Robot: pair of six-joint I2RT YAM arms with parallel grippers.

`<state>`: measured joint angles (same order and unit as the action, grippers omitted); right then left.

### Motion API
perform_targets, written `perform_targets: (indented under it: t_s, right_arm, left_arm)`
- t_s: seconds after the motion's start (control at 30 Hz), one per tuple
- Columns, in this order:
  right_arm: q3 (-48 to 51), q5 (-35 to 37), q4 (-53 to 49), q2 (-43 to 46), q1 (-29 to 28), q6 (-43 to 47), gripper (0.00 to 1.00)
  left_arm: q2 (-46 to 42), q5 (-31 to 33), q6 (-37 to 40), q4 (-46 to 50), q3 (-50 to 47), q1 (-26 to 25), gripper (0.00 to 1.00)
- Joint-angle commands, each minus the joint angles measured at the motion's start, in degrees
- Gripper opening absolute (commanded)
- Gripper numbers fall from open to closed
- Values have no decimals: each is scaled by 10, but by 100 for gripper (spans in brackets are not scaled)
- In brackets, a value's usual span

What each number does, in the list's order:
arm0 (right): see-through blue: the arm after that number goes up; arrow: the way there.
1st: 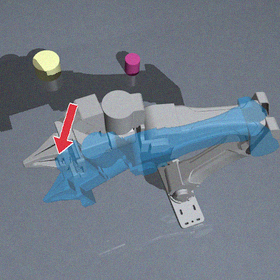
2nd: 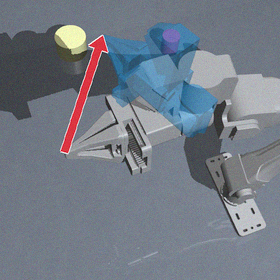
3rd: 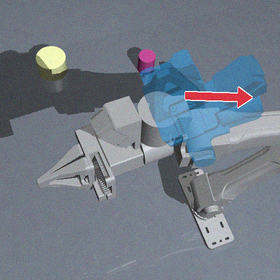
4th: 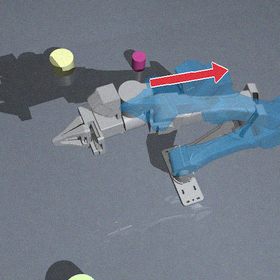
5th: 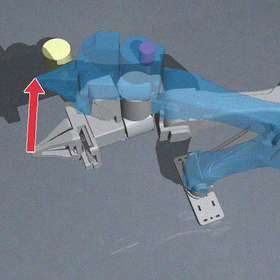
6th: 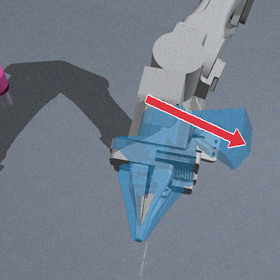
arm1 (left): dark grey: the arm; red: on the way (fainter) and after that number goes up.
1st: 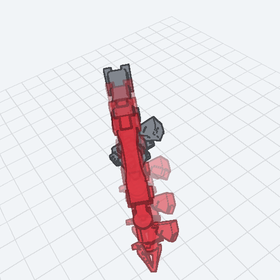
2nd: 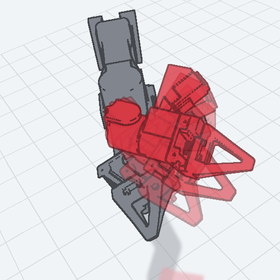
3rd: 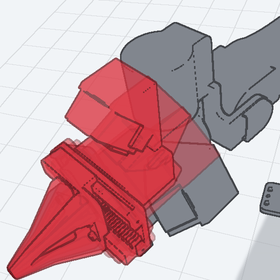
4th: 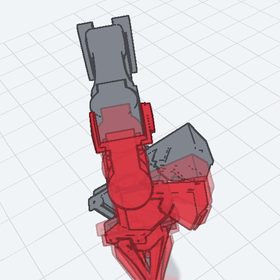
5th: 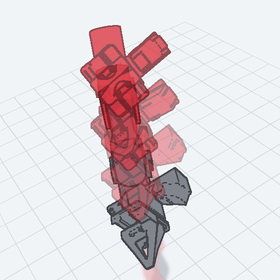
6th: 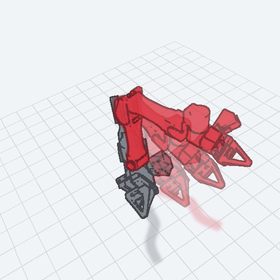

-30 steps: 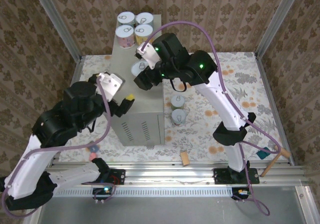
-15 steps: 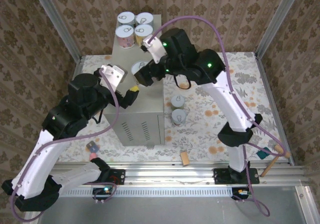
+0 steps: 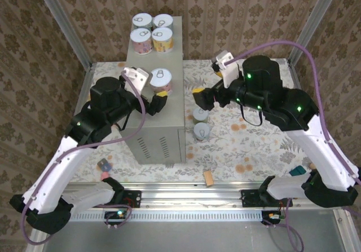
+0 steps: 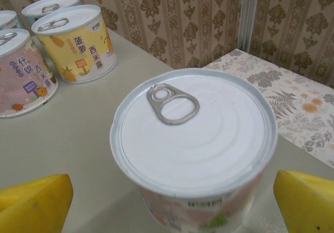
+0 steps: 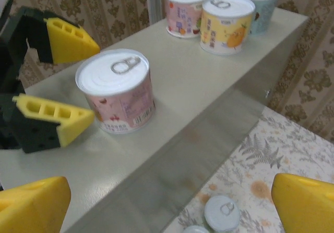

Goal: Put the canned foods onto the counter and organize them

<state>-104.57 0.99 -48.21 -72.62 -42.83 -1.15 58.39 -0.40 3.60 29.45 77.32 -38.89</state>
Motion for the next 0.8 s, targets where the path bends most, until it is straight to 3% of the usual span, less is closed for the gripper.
perform_targets:
  t_s: [0.0,0.23,0.47,0.77]
  right_arm:
    - [52,6,52,23,2,-19,100]
    - [131,-1,79,65,2,-36,100]
    - [177,-3,100,84,3,-47,100]
    - [200,-4,128,84,4,-53,100]
  left_arm:
    - [6,-14,-20,-59,-5,6,100]
    - [31,-35,-31,-92,-2,10,97]
    - [31,-14,-34,-98,-8,18,88]
    - [26,-6,-17,-87,-3,59,81]
